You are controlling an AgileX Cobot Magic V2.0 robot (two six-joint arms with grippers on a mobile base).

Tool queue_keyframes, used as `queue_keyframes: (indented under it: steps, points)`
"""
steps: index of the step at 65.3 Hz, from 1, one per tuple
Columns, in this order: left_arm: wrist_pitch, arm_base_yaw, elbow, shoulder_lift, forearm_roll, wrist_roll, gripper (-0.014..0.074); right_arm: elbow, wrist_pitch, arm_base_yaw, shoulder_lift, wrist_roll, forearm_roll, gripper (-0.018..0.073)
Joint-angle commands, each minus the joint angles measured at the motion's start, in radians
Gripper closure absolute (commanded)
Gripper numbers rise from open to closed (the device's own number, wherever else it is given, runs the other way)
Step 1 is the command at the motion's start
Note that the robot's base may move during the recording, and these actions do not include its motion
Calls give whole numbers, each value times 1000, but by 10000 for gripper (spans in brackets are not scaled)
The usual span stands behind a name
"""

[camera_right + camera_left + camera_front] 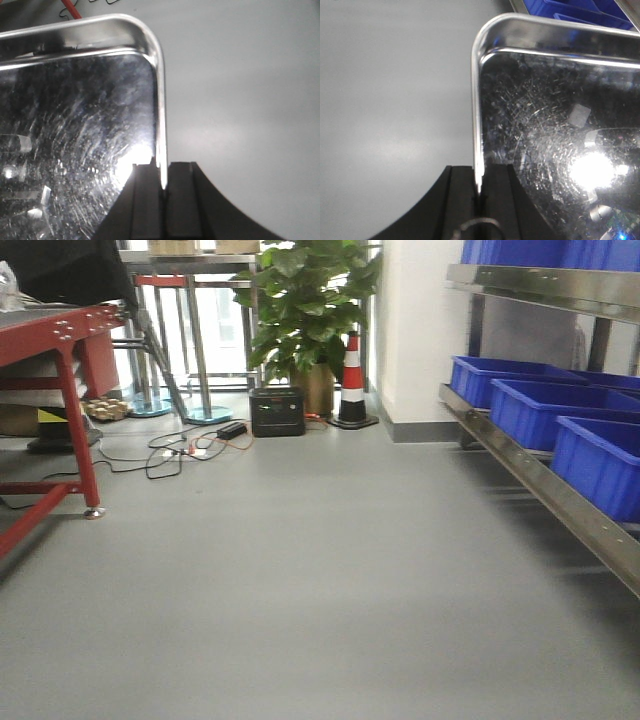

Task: Stack silver trays without gaps
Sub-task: 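Hold the silver tray in both grippers while the base drives to the other rack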

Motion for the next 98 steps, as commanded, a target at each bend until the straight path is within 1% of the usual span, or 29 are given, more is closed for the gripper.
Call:
queue_keyframes:
  steps: [1, 56, 98]
  points:
    - [16, 4, -4, -21, 68, 5, 613, -13, 1, -8, -14, -3, -85, 637]
    - [16, 4, -4, -21, 68, 5, 613, -13, 1, -8, -14, -3, -85, 637]
    - [16, 4, -4, -21, 84, 5, 613, -13, 1, -8, -14, -3, -85, 637]
